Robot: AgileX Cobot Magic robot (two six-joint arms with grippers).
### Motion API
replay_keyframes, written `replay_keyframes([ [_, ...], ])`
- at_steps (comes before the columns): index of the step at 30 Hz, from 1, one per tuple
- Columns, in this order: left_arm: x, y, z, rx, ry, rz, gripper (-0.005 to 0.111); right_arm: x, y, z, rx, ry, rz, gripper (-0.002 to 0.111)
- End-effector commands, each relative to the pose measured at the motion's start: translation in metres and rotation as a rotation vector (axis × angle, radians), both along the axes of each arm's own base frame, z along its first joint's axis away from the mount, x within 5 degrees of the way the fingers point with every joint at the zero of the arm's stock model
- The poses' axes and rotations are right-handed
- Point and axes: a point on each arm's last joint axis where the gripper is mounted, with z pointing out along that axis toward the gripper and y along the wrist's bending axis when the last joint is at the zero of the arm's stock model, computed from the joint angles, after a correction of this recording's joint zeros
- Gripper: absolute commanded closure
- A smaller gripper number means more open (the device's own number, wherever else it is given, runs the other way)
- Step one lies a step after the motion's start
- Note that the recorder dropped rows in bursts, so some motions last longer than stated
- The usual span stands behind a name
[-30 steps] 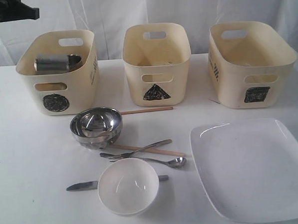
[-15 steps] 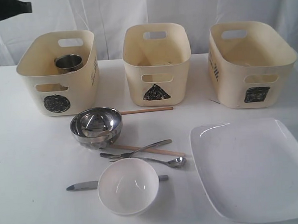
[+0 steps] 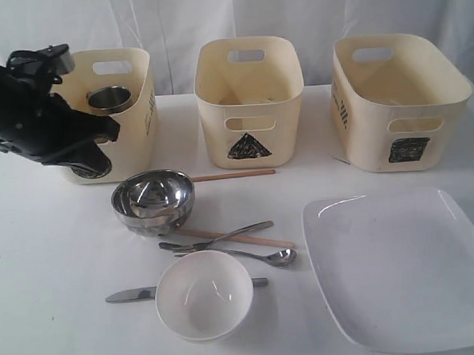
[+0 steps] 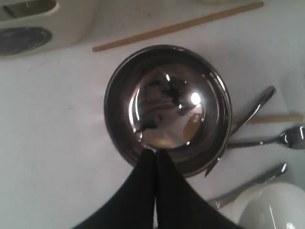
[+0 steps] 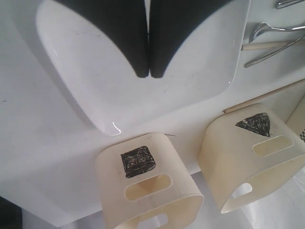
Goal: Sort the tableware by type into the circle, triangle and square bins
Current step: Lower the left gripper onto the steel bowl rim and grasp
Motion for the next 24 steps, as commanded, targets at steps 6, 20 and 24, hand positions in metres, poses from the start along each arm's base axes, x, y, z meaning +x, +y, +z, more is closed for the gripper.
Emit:
replay_keyframes([
  [6,0.010,-0.010,-0.043,0.006,0.085,-0.010,0.077,0.000,0.000,0.001,0.000,-0.014,-0.004,0.108],
  [20,0.031,-0.014,-0.096,0.019,0.156,0.068,0.040,0.000,0.000,0.001,0.000,-0.014,-0.004,0.108],
  [24,0.030,-0.014,-0.102,0.023,0.182,0.065,0.061,0.000,0.000,0.001,0.000,-0.014,-0.004,0.108],
])
